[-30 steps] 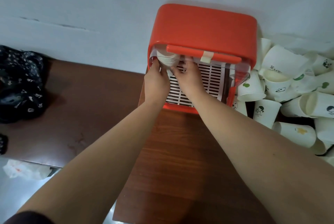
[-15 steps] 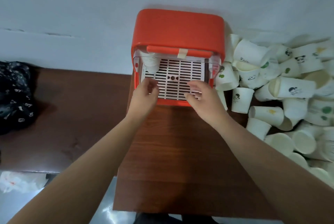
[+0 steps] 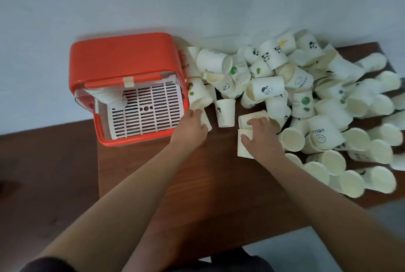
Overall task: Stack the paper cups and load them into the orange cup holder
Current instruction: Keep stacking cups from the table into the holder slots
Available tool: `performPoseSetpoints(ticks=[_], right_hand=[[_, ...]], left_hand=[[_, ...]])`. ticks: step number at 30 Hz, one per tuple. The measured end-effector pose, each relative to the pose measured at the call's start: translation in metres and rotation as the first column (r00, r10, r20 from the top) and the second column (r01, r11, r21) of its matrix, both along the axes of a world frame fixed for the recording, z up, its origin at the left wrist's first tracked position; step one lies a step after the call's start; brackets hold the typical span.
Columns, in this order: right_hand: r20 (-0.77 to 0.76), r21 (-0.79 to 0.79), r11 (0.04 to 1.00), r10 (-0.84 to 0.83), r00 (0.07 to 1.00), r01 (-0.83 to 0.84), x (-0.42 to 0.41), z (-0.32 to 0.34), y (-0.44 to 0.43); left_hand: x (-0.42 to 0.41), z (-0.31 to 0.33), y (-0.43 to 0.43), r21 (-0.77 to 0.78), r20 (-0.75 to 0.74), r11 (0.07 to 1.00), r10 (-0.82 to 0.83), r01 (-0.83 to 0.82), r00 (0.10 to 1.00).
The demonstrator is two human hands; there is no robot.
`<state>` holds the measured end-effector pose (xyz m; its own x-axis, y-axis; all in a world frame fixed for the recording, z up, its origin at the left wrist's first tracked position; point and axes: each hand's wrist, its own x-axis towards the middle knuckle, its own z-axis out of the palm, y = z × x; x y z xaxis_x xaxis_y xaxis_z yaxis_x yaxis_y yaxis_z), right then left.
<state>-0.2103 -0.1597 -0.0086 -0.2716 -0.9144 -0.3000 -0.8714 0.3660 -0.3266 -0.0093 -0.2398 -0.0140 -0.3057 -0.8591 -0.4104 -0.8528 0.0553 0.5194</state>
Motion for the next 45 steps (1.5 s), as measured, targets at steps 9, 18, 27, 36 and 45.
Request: performPoseSetpoints(ticks=[9,18,27,36,45], right_hand=[[-0.107,0.119,0.973,0.210,0.972,-0.198,-0.010,-0.026,0.008],[0.131,0.006,0.945,0.324,0.937,-0.328,-0.020,-0.026,0.009],[0.317,-0.026,0.957,0.283,0.905,-0.290,-0.027,0.000,-0.003],[0.292,0.047,0.957,0.260,0.920,-0.285,-0.007,0.009,0.007],[0.359,-0.104,0.985,0.169,0.918,-0.140,0.027,0.039,-0.001]], left_hand=[[-0.023,-0.013,0.009,0.035,0.253,0.974,-0.226,0.225,0.941],[-0.011,-0.028,0.015,-0.111,0.520,0.789,-0.472,0.604,0.712],[0.004,-0.024,0.039,-0.072,0.352,0.857,-0.458,0.511,0.817],[0.020,-0.041,0.072,0.024,0.268,0.918,-0.388,0.397,0.882],[0.103,0.015,0.061,0.222,-0.476,0.929,0.370,-0.298,0.798]])
